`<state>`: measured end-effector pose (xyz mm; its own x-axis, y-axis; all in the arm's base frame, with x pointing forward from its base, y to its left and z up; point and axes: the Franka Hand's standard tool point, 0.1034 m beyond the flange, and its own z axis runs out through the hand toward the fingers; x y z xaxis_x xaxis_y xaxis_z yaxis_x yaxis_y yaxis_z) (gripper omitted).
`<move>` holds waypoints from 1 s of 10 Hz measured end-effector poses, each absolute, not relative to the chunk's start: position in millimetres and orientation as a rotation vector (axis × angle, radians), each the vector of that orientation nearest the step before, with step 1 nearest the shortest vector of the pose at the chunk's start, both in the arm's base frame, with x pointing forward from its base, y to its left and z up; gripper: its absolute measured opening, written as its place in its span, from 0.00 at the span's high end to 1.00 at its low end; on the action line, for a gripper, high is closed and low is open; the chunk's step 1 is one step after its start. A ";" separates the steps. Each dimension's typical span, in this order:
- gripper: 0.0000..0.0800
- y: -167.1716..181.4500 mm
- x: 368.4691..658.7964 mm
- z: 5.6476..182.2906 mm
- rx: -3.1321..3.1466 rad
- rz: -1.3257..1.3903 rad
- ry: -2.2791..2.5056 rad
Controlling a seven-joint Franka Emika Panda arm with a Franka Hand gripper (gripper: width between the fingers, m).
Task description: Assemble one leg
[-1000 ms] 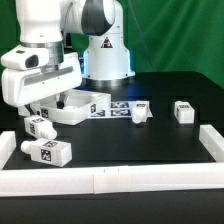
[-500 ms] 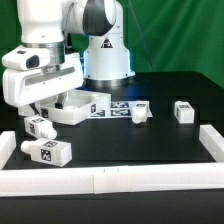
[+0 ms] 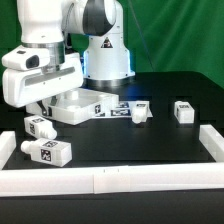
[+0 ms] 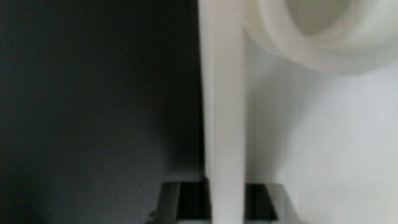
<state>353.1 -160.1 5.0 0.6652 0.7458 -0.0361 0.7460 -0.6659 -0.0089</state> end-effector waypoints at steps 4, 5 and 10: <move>0.94 -153.4 364.8 29.7 2.943 -0.107 1.190; 0.94 -149.5 383.9 57.9 2.985 -0.111 1.101; 0.94 -123.2 436.5 72.8 3.008 -0.101 0.951</move>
Offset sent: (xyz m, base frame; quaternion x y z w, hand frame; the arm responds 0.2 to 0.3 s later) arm 0.0133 -0.0108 0.0668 0.0004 -0.0509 0.0617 0.9968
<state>436.5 -123.2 72.8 0.8166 0.5745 -0.0564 0.5735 -0.8185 -0.0336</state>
